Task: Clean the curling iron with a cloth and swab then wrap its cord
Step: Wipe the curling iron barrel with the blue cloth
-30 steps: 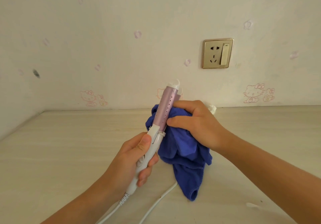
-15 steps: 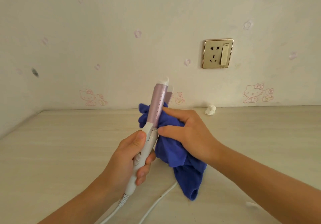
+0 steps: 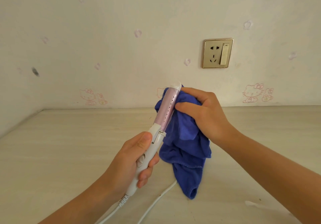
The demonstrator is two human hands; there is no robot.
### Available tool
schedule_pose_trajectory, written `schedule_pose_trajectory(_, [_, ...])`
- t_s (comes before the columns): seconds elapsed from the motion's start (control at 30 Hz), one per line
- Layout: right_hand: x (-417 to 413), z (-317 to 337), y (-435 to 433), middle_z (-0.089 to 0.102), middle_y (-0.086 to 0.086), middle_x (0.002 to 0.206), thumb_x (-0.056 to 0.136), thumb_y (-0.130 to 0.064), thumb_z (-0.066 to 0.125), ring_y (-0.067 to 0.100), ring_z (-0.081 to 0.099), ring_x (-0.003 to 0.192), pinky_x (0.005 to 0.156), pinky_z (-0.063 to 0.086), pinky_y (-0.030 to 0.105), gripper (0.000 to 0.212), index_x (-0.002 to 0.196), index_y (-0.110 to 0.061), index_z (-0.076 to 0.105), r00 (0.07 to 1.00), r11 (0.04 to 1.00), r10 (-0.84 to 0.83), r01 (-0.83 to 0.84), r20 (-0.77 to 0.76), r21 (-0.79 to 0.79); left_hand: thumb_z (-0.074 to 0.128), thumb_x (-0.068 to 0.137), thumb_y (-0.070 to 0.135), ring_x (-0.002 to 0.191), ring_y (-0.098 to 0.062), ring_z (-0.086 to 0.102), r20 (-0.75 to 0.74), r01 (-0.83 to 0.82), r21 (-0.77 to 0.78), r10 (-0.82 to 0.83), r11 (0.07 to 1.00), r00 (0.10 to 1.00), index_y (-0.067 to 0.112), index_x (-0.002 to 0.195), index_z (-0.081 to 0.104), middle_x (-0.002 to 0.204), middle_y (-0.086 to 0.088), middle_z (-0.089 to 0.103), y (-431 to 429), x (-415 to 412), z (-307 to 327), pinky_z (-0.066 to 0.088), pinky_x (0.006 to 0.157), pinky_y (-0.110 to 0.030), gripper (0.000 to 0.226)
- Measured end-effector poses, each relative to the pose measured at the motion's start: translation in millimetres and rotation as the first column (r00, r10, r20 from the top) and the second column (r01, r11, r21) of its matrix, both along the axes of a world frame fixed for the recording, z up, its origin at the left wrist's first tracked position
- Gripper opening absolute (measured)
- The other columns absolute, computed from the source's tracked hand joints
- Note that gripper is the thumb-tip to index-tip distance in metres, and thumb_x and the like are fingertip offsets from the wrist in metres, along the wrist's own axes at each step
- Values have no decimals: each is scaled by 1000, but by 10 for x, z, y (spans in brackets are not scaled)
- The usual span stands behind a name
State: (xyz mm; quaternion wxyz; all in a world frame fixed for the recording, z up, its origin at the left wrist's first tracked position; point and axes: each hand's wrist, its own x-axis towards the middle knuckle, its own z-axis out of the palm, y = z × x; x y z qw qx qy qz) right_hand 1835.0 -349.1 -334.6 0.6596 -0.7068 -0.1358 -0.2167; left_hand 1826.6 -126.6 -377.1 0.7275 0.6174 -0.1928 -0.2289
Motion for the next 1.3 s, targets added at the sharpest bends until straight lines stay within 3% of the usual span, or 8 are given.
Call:
schedule_pose_trajectory(0.27, [-119,-207,266,76,15,106,88,-5,70,39,69,100,90,59,41,38,115,-30,78,971,975,218,-221,-100,-18,55,87,51,36,-14,34,-29,-91,-32,90,995,996,-1,109,58,67,-14,53,31,23,-24,31,36,-19,57])
schedule_pose_trajectory(0.4, [-122,-212,317,77,9,110,89,-4,70,32,70,103,96,57,36,41,120,-32,76,969,970,229,-235,-94,-60,53,88,50,36,-14,34,4,-87,-9,87,996,996,9,93,64,66,-14,53,72,67,50,33,36,-19,43])
schedule_pose_trajectory(0.53, [-85,-128,205,78,-3,108,93,-9,68,17,74,101,92,59,28,33,116,-32,77,988,981,151,-155,-41,-120,55,87,52,37,-13,35,-15,-55,-10,55,998,998,2,108,59,67,-12,52,19,65,56,32,36,-20,55])
schedule_pose_trajectory(0.73, [-9,80,-25,79,-14,105,92,-3,68,2,73,97,81,55,14,43,102,-43,79,1000,998,-21,20,13,56,52,90,55,37,-13,35,32,-5,38,4,999,999,5,108,61,67,-9,52,26,6,28,32,37,-20,54])
schedule_pose_trajectory(0.87, [-71,8,65,78,8,101,91,-6,69,11,71,87,77,58,21,37,110,-36,79,997,997,71,-71,-10,-12,52,90,52,36,-13,35,42,-23,13,23,1000,999,1,112,58,67,-11,53,14,24,68,32,36,-19,56])
schedule_pose_trajectory(1.0, [-150,-204,353,78,6,109,91,-3,68,23,74,99,89,59,26,41,122,-27,75,968,968,244,-247,-58,-48,53,88,50,35,-15,34,40,-83,10,82,997,996,-5,104,55,66,-15,52,95,76,121,32,36,-20,56])
schedule_pose_trajectory(1.2, [-85,-129,196,79,-1,108,93,-4,68,19,74,101,93,60,33,33,116,-25,77,990,982,141,-142,-23,-127,53,89,54,37,-13,35,12,-50,8,50,999,999,4,104,60,67,-11,53,29,41,91,33,36,-20,52])
schedule_pose_trajectory(1.3, [-41,-97,144,78,-5,108,92,-7,68,15,73,102,90,59,27,34,113,-32,78,998,994,61,-58,34,-87,51,91,54,37,-13,35,27,-22,25,21,999,999,7,100,61,67,-10,53,19,33,92,33,37,-20,49])
